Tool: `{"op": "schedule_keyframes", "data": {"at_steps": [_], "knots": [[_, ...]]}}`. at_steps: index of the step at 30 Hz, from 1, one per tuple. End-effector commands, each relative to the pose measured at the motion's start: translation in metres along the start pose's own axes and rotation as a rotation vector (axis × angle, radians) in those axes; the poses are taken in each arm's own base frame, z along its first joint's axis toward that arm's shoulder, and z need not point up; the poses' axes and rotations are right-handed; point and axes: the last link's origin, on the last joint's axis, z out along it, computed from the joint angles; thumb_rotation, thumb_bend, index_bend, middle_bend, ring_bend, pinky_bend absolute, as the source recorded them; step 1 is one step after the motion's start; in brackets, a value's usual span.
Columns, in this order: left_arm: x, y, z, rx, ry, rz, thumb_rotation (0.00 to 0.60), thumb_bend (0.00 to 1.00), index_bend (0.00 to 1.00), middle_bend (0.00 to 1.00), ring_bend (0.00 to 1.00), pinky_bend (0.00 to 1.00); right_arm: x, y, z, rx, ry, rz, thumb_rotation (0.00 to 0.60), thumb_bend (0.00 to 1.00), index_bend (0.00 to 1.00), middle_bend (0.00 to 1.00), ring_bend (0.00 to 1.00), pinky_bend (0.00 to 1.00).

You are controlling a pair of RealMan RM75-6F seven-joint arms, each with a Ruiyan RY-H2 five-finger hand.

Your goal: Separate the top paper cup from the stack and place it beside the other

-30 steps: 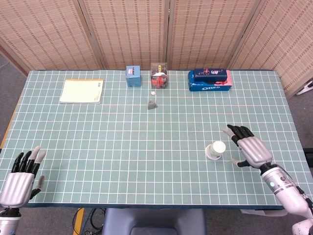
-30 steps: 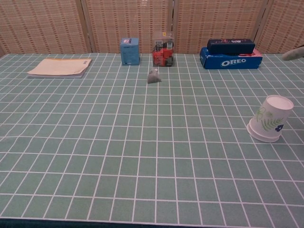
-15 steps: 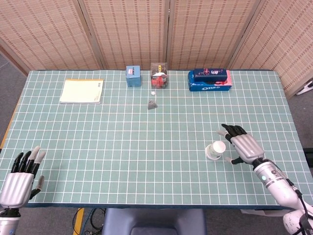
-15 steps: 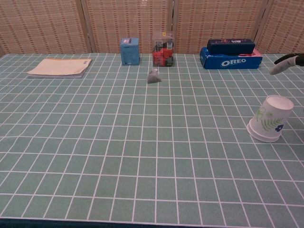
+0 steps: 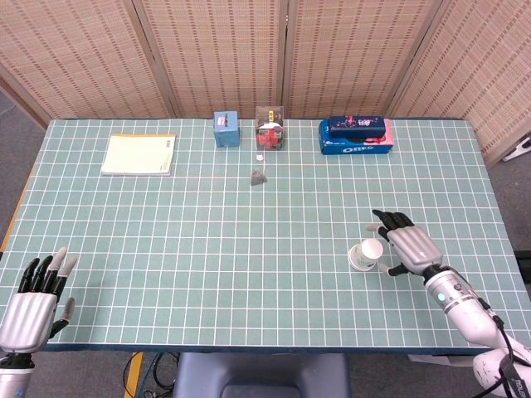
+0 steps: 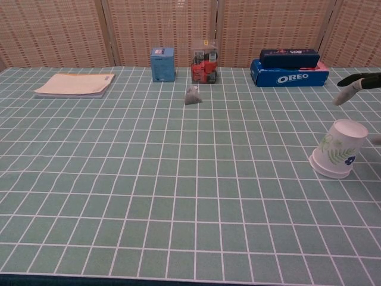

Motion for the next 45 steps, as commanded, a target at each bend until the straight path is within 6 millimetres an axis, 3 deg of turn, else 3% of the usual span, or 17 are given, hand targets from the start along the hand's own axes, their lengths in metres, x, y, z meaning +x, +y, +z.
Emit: {"op": "schedule_keyframes", "data": {"at_steps": [1,25,45], "knots": [[0.0,0.0,0.0,0.0,0.0,0.0,0.6,0.49,0.0,0.0,0.0,0.0,-0.002,0.0,0.002,-0.001,-0.005,0.0,0.6,0.22,0.19,0.0,0.0,0.0],[0.0,0.0,0.0,-0.002,-0.001,-0.001,0.6,0.5,0.0,0.0,0.0,0.0,-0.009,0.005,0.014,-0.015,-0.02,0.014,0.6,0.23,0.24,0.0,0.0,0.0],[0.0,-0.001,0.0,-0.01,0.003,-0.003,0.6,0.5,0.0,0.0,0.0,0.0,-0.009,0.001,0.023,-0.013,0.016,0.015,0.6,0.27,0.4,0.0,0.0,0.0]]}}
